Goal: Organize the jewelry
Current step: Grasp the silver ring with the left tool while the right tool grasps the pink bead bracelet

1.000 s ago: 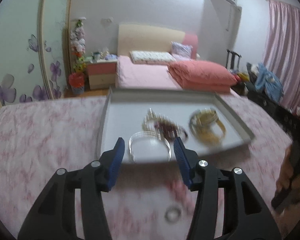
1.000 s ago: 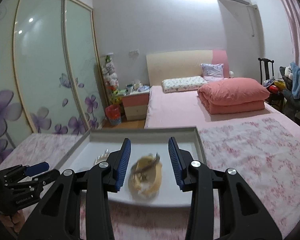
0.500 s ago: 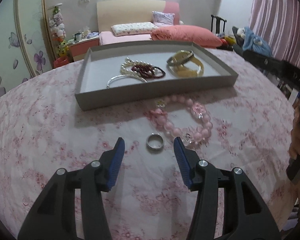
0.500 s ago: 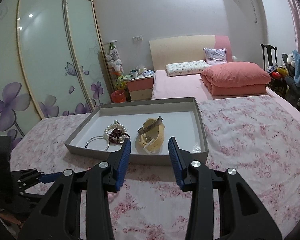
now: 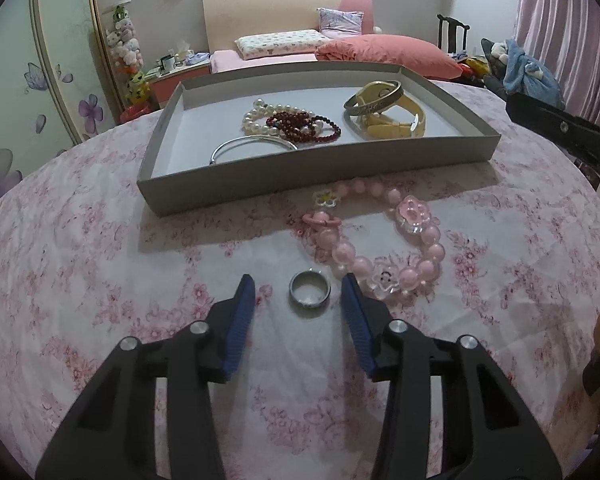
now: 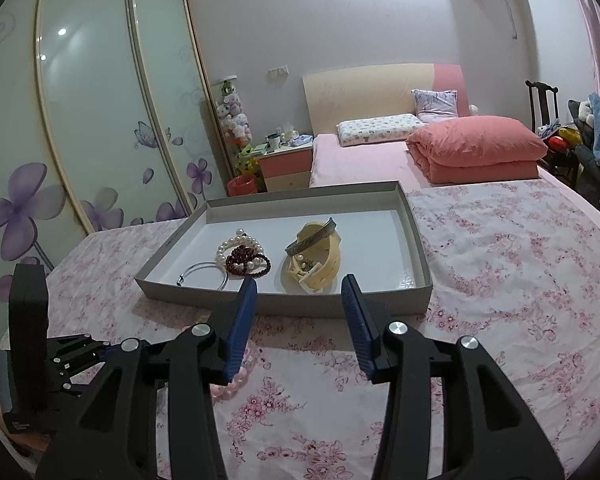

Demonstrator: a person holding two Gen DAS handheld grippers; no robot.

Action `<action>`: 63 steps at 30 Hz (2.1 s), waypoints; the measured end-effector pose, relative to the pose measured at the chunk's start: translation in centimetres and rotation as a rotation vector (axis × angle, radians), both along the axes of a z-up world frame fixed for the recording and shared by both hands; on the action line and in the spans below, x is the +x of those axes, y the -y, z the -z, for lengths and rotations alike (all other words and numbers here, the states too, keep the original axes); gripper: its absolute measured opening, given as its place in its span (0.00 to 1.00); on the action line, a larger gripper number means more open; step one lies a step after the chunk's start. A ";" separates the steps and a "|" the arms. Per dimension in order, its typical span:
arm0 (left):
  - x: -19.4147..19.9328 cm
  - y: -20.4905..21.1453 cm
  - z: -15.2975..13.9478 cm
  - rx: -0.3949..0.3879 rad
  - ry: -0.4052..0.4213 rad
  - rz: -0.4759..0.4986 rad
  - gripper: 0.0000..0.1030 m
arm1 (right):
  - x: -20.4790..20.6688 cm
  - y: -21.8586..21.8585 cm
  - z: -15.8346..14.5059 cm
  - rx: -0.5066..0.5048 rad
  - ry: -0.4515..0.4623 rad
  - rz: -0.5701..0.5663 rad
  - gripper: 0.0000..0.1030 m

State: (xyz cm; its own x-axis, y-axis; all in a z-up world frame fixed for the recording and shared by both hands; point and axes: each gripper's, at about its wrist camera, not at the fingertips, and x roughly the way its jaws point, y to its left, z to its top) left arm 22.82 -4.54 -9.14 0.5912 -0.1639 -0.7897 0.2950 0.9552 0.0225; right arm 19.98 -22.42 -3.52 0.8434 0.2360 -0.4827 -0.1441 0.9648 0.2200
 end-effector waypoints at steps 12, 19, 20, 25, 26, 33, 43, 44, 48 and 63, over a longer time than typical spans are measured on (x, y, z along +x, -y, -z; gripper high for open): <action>0.2 0.8 -0.2 0.013 0.012 -0.017 0.21 | 0.0 -0.3 0.2 0.000 -0.007 -0.008 0.44; 0.3 -2.8 -0.3 0.044 0.022 -0.102 0.21 | -0.1 -1.3 0.2 -0.015 -0.043 -0.084 0.47; 0.4 -3.5 -0.3 0.048 0.023 -0.122 0.21 | -0.1 -1.8 0.4 -0.021 -0.061 -0.111 0.54; 0.9 -7.0 -0.5 0.044 0.020 -0.209 0.21 | 0.3 -5.3 1.4 -0.115 -0.130 -0.216 0.80; 0.9 -7.5 -0.6 0.036 0.018 -0.220 0.21 | 0.5 -6.2 1.7 -0.146 -0.147 -0.230 0.82; 0.9 -8.6 -0.6 0.008 0.011 -0.232 0.21 | 3.4 -10.3 3.9 -0.273 -0.269 -0.235 0.88; 0.9 -8.1 -0.5 0.005 0.011 -0.233 0.21 | 4.9 -10.7 4.7 -0.232 -0.320 -0.211 0.88; 0.8 -8.1 -0.5 0.005 0.011 -0.232 0.21 | 4.7 -9.9 4.2 -0.199 -0.299 -0.202 0.88; 0.8 -8.1 -0.5 0.009 0.011 -0.231 0.22 | 5.0 -7.6 3.4 -0.127 -0.288 -0.150 0.65; 0.1 -8.0 -0.8 -0.026 0.022 -0.231 0.21 | 1.9 -4.8 2.9 -0.134 -0.245 -0.135 0.20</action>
